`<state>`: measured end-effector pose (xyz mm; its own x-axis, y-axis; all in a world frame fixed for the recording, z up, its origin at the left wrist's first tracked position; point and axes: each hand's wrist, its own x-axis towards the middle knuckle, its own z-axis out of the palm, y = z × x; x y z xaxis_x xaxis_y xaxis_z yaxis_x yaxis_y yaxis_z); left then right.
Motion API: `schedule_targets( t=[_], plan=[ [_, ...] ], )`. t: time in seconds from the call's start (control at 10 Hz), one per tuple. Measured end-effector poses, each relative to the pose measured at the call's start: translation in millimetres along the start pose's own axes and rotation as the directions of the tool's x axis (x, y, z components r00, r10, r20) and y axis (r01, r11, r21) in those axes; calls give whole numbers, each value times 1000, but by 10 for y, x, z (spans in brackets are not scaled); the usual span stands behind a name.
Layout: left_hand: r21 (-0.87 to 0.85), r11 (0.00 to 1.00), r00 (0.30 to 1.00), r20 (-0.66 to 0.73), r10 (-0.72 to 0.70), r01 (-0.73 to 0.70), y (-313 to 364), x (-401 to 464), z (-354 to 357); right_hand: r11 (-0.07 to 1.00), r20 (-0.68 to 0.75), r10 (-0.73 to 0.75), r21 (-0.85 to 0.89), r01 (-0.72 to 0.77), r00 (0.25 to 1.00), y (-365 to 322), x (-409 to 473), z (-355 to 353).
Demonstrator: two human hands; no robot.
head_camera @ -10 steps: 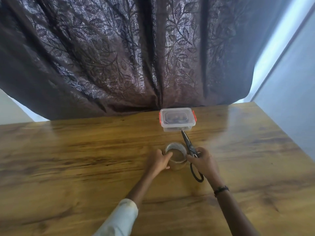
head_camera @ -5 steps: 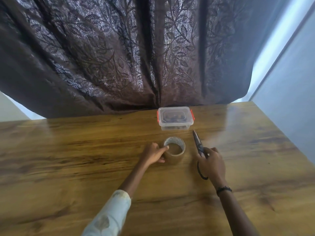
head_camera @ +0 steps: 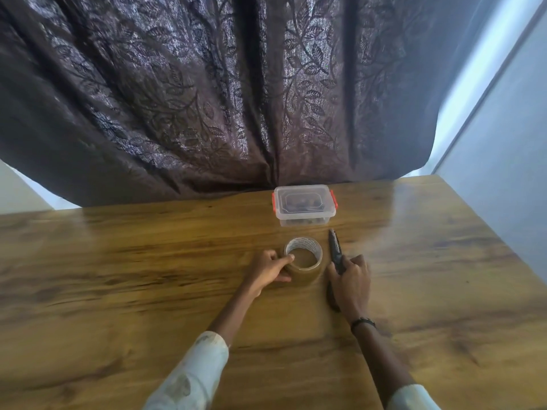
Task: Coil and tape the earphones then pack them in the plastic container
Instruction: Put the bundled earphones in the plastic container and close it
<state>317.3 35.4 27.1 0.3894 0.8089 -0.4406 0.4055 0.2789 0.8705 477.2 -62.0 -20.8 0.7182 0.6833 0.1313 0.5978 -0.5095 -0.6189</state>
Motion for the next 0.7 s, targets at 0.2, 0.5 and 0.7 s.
schedule_targets(
  t=[0.2,0.5,0.7],
  plan=[
    [13,1000,1000,7,0,0,1,9,-6,999,-4,-43,-2,43,999,12,25,26],
    [-69,997,1000,22,-20,21,-10,-8,-3,996,-6,-81,-34,81,997,36,28,26],
    [-108,994,999,43,-31,35,-1,-21,-20,991,4,-115,-70,115,993,78,36,45]
  ],
)
